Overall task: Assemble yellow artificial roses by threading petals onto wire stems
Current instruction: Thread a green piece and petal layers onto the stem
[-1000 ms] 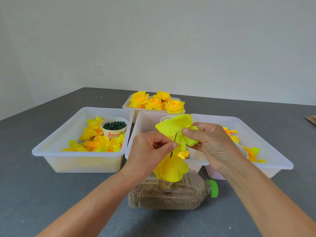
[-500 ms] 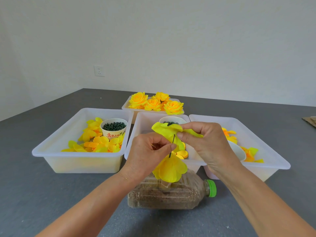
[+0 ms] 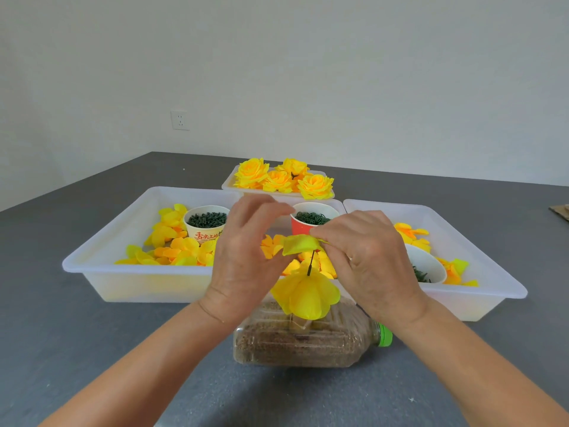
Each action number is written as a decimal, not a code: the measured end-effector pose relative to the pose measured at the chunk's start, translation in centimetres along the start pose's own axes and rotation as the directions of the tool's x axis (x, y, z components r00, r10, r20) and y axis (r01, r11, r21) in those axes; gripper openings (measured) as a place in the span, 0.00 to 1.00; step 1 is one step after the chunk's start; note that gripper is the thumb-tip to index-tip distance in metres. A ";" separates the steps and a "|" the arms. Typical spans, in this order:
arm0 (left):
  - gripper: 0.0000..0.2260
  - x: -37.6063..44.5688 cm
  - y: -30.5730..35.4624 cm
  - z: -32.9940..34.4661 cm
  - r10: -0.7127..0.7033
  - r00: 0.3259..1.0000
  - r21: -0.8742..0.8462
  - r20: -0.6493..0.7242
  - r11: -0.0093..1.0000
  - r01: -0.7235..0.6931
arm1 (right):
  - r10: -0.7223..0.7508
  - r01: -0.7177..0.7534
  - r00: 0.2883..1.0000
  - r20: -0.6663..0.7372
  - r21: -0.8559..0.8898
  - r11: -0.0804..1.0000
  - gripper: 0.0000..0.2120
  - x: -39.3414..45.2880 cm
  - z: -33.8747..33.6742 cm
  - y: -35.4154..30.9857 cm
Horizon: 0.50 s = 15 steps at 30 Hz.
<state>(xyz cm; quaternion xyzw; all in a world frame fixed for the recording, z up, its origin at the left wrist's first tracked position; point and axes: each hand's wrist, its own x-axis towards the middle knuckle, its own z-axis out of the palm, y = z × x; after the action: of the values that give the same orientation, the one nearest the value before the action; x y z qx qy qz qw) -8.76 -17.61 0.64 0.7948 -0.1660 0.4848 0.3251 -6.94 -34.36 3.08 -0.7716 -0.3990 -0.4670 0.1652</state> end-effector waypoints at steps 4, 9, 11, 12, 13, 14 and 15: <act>0.07 0.4 0.3 -0.1 0.144 0.989 -0.032 0.020 0.989 -0.144 | -0.023 0.020 0.999 -0.035 -0.074 0.997 0.09 -0.3 0.3 -0.1; 0.06 -0.1 -0.3 -0.3 0.155 0.986 -0.071 0.066 0.986 -0.151 | 0.155 -0.151 0.987 -0.034 0.102 0.983 0.14 -1.2 0.7 0.1; 0.04 -0.4 -0.5 -0.3 0.158 0.984 -0.085 0.086 0.985 -0.151 | 0.199 -0.193 0.980 -0.018 0.180 0.965 0.14 -1.6 1.0 0.4; 0.04 -0.6 -0.5 -0.3 0.159 0.983 -0.092 0.094 0.984 -0.150 | 0.209 -0.202 0.978 -0.015 0.208 0.957 0.13 -1.7 1.2 0.6; 0.05 -0.7 -0.6 -0.3 0.160 0.982 -0.102 0.102 0.984 -0.149 | 0.212 -0.204 0.977 -0.014 0.225 0.953 0.11 -1.9 1.3 0.7; 0.05 -0.7 -0.7 -0.2 0.161 0.981 -0.111 0.109 0.983 -0.149 | 0.213 -0.204 0.977 -0.016 0.231 0.951 0.10 -2.1 1.5 0.8; 0.05 -0.8 -0.7 -0.2 0.164 0.980 -0.117 0.115 0.982 -0.150 | 0.214 -0.204 0.977 -0.018 0.231 0.951 0.09 -2.3 1.6 0.8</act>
<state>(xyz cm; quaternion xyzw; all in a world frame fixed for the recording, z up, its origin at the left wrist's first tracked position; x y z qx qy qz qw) -8.85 -16.97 -0.25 0.7892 -0.2740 0.4489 0.3171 -5.94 -34.93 0.39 -0.7753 -0.3623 -0.4145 0.3096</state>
